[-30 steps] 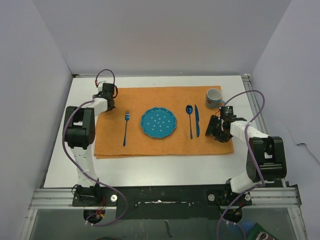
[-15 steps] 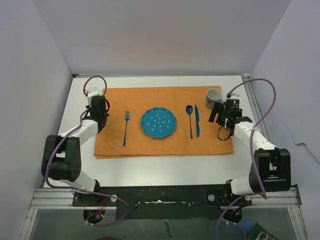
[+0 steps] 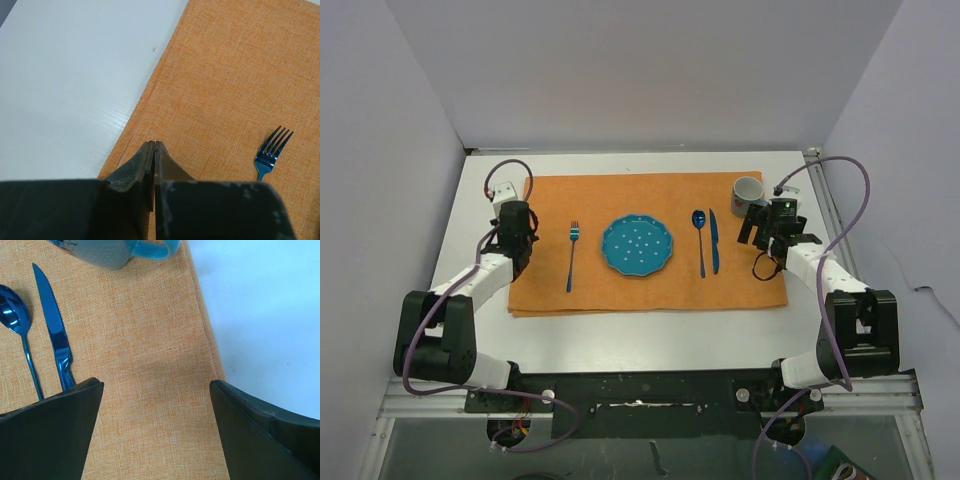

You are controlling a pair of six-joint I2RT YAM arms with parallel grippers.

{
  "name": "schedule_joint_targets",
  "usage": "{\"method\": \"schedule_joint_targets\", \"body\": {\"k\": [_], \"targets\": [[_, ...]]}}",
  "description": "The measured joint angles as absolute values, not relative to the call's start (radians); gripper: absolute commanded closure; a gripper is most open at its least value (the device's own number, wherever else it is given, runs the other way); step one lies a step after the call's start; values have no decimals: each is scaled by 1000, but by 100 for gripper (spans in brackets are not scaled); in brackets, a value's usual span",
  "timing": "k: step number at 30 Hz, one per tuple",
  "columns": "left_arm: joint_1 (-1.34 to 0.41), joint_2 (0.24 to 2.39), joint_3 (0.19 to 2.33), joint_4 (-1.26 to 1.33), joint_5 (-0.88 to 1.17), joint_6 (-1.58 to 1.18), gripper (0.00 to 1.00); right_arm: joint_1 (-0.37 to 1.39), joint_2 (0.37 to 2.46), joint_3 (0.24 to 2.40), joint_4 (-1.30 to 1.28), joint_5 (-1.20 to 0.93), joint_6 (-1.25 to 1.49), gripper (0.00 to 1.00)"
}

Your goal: Set the dinner table for one person

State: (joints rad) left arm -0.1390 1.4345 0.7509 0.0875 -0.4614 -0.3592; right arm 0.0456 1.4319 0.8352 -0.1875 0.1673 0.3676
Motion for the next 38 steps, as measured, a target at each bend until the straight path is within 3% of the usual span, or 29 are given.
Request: {"method": "schedule_joint_targets", "body": {"k": [7, 23, 38], "targets": [[-139, 1434, 703, 163, -484, -350, 100, 46, 1428, 806, -117, 189, 337, 5], [-129, 1405, 475, 452, -411, -246, 100, 33, 1291, 460, 324, 321, 194, 3], [-129, 1391, 387, 624, -422, -204, 100, 60, 1316, 424, 451, 462, 178, 2]]}}
